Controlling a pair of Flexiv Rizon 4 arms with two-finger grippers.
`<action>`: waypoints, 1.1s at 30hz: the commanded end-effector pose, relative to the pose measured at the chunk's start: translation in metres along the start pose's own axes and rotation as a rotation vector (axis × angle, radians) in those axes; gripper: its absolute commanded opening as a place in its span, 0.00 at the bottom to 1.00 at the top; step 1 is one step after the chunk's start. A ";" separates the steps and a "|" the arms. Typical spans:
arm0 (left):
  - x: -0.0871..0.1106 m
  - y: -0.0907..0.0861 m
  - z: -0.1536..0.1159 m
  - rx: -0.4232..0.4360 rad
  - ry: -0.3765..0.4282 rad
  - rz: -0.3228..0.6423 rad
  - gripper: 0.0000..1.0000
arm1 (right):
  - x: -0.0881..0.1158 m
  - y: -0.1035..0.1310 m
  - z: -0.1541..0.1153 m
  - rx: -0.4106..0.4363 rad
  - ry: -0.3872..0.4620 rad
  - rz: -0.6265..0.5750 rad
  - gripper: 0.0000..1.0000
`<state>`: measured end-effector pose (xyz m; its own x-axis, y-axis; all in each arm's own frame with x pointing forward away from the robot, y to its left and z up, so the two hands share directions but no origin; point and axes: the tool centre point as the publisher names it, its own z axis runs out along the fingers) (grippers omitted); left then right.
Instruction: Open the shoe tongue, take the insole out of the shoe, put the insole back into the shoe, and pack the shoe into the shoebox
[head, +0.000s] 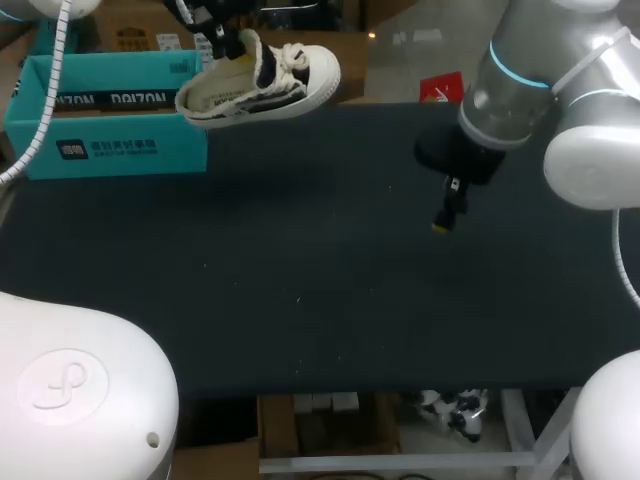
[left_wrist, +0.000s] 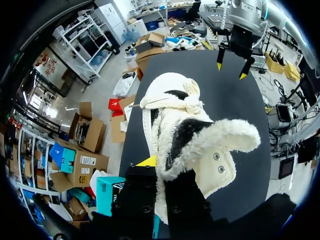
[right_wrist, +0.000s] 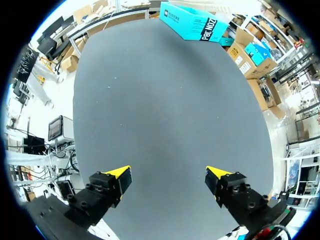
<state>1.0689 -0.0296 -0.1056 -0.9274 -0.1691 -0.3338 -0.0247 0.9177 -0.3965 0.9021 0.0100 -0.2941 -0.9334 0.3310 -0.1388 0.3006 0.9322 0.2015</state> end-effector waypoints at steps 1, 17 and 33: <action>-0.013 0.026 -0.034 0.007 -0.001 0.047 0.00 | 0.003 -0.003 0.001 -0.005 -0.013 0.001 1.00; -0.101 0.186 -0.075 0.012 0.010 0.114 0.00 | 0.004 0.038 -0.007 0.036 -0.044 -0.301 1.00; -0.155 0.263 -0.039 -0.028 0.082 0.094 0.00 | 0.002 0.052 -0.009 0.154 -0.010 -0.339 1.00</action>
<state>1.1732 0.2462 -0.1214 -0.9276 -0.0741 -0.3660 0.0502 0.9465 -0.3188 0.9117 0.0548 -0.2770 -0.9792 -0.0004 -0.2028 -0.0033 0.9999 0.0142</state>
